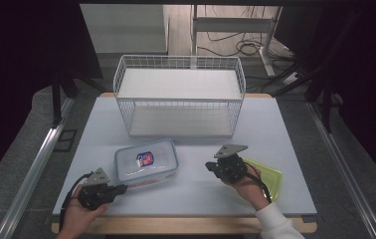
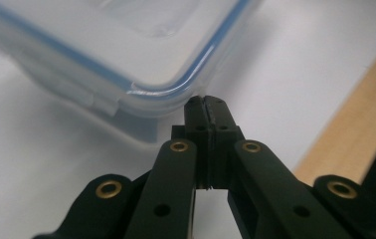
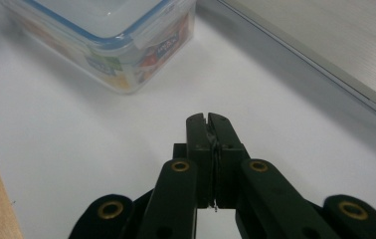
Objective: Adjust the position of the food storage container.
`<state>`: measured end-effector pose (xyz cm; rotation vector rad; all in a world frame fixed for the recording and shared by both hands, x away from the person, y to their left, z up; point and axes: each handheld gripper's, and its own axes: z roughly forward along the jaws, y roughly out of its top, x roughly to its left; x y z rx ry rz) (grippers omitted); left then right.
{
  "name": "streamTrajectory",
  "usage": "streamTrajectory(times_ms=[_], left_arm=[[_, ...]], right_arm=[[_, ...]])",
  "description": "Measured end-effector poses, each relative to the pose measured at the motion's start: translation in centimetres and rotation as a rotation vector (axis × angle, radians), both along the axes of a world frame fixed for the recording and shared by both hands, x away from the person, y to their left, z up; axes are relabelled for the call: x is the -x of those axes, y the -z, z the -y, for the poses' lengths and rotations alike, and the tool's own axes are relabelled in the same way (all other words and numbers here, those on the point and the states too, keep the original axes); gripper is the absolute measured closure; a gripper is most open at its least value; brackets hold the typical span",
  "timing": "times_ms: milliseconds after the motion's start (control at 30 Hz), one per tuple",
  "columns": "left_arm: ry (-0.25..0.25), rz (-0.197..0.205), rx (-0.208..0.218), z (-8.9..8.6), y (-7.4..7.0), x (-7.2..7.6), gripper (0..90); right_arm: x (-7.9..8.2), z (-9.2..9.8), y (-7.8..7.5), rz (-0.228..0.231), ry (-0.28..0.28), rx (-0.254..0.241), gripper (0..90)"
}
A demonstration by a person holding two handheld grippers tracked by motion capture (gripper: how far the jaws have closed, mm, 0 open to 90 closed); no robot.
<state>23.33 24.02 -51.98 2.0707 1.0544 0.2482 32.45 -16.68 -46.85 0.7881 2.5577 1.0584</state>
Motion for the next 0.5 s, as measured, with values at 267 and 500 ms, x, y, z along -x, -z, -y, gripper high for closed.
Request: streamTrajectory(times_ms=[267, 500], left_arm=[[-0.055, -0.01, 0.019, -1.5, 0.1, -1.4, 90.0], [-0.068, -0.016, 0.032, -2.0, 0.2, -2.0, 90.0]], right_arm=[[-0.1, -0.1, 0.3, -0.004, 0.001, 0.005, 88.0], [-0.1, -0.3, 0.5, -0.007, 0.0, 0.009, 88.0]])
